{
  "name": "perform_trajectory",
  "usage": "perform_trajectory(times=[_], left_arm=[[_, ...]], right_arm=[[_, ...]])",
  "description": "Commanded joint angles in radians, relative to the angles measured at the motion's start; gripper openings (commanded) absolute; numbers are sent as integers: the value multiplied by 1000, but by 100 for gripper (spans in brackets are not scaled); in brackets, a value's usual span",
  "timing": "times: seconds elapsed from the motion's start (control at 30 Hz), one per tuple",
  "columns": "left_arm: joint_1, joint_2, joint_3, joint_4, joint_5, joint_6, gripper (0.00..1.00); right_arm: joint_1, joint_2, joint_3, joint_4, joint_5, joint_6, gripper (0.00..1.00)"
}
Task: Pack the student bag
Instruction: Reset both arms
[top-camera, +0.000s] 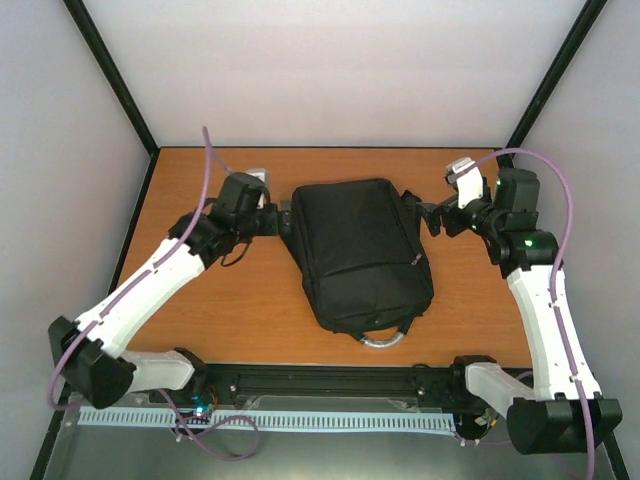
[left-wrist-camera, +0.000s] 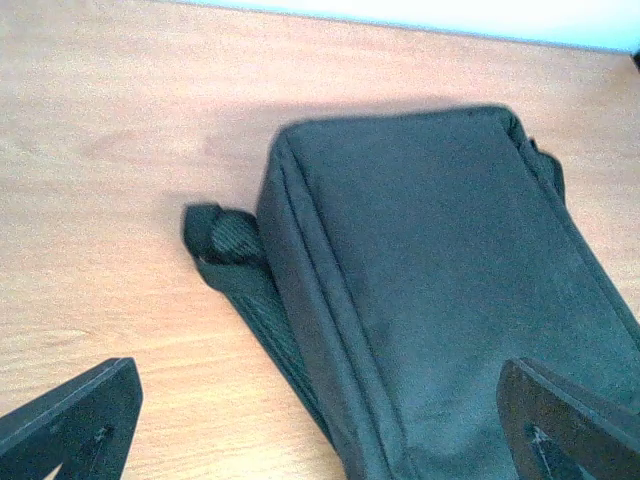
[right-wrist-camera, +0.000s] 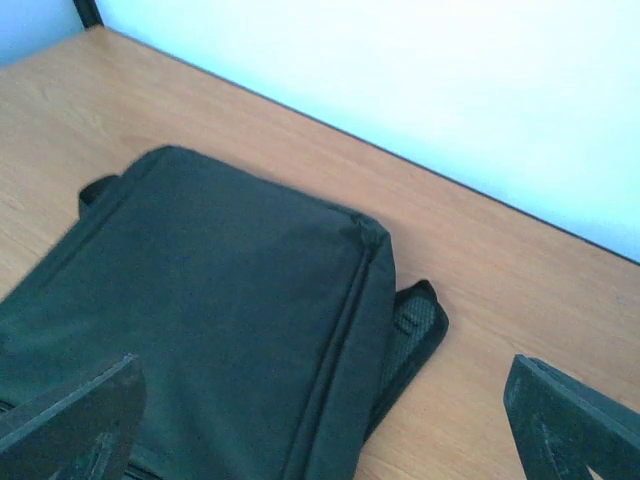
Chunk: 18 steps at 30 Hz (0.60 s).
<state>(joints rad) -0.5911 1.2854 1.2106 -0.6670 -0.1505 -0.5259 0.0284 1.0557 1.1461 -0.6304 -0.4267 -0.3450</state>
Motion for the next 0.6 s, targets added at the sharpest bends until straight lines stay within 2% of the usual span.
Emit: perform_trajectory(times=[0.0,0.13,0.17,0.23,0.3,0.4,0.57], left_arm=[[7,-107,67,-100,-171,116,100],[8,-155,5,-74,-316,180,100],[8,-163,-29,-41,-295,201,100],[8,-195,-123,72,-169,271,100],[8,-228,-192,148,-158,295,100],[9,-264,-220,169,-283,281,100],[8,-342,-321,244,-289,277,100]], right_arm=[[-10,-82,23,1,-44,124,100],[-10,-125,-61,89,115,250,100],[-10,-125,-89,115,184,282,100],[-10,-111,-137,154,309,341,100],[-10,-114,-179,192,388,368,100],[-11,-151,-274,282,414,341,100],[-13,-163,-343,323,340,314,100]])
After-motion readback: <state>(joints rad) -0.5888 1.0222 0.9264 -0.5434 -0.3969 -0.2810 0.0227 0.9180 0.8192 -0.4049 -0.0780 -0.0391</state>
